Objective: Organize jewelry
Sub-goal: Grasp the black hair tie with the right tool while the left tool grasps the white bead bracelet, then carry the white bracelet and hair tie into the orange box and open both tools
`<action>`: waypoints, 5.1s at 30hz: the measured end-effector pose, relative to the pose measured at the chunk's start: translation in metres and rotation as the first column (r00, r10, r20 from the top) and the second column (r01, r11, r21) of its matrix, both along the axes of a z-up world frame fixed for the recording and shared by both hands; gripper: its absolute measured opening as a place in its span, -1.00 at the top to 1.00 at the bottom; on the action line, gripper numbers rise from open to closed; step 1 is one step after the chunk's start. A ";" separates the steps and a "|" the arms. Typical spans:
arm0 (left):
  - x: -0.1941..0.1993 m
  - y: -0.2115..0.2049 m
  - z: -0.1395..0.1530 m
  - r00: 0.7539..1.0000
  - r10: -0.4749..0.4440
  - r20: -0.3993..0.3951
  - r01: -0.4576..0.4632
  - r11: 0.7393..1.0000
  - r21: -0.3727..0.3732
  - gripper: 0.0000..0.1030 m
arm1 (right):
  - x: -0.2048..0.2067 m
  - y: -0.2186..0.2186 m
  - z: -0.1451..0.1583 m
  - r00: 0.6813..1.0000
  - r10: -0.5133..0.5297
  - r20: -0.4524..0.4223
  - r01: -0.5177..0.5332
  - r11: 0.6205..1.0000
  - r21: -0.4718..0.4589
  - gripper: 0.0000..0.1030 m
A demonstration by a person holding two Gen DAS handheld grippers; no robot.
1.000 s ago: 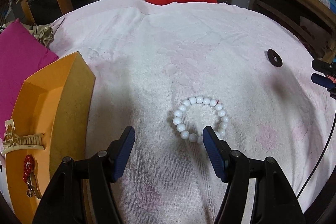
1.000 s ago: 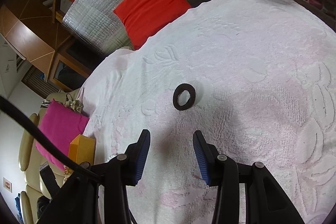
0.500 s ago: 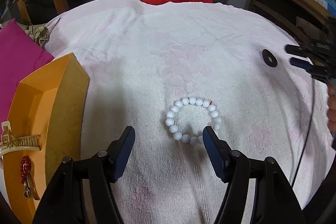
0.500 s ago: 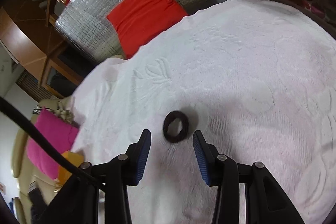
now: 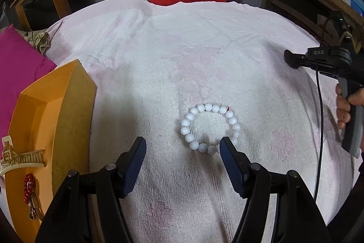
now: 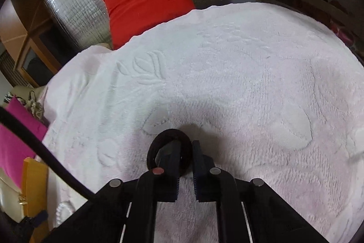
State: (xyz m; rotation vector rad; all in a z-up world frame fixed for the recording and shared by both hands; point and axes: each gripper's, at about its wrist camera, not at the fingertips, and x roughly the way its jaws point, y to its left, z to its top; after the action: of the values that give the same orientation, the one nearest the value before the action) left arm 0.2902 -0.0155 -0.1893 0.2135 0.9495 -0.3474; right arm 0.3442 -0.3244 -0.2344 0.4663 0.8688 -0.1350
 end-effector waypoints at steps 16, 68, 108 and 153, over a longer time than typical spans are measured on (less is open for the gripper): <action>-0.020 -0.022 0.001 0.991 -0.135 -0.017 0.133 0.988 -0.083 -0.13 | -0.079 0.039 0.021 0.984 0.149 -0.101 -0.141 0.987 0.079 0.81; -0.013 -0.068 -0.018 0.969 -0.246 -0.035 0.245 0.969 -0.038 0.81 | -0.059 0.036 -0.003 0.975 0.176 -0.137 -0.162 0.981 0.108 0.71; -0.056 -0.009 0.060 0.981 -0.110 0.160 0.149 0.956 -0.255 0.81 | -0.069 0.074 0.032 0.975 0.215 0.053 -0.219 0.972 0.088 0.77; -0.161 0.229 0.078 0.831 0.509 0.222 -0.482 0.860 -0.168 0.81 | -0.102 0.351 0.092 0.668 0.656 0.350 -0.721 0.688 0.085 0.77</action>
State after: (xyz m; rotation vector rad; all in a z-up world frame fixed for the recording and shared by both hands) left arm 0.1289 0.2132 -0.1111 -0.0904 0.6905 0.1149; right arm 0.2417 0.0262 -0.1426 0.3141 0.7141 0.7415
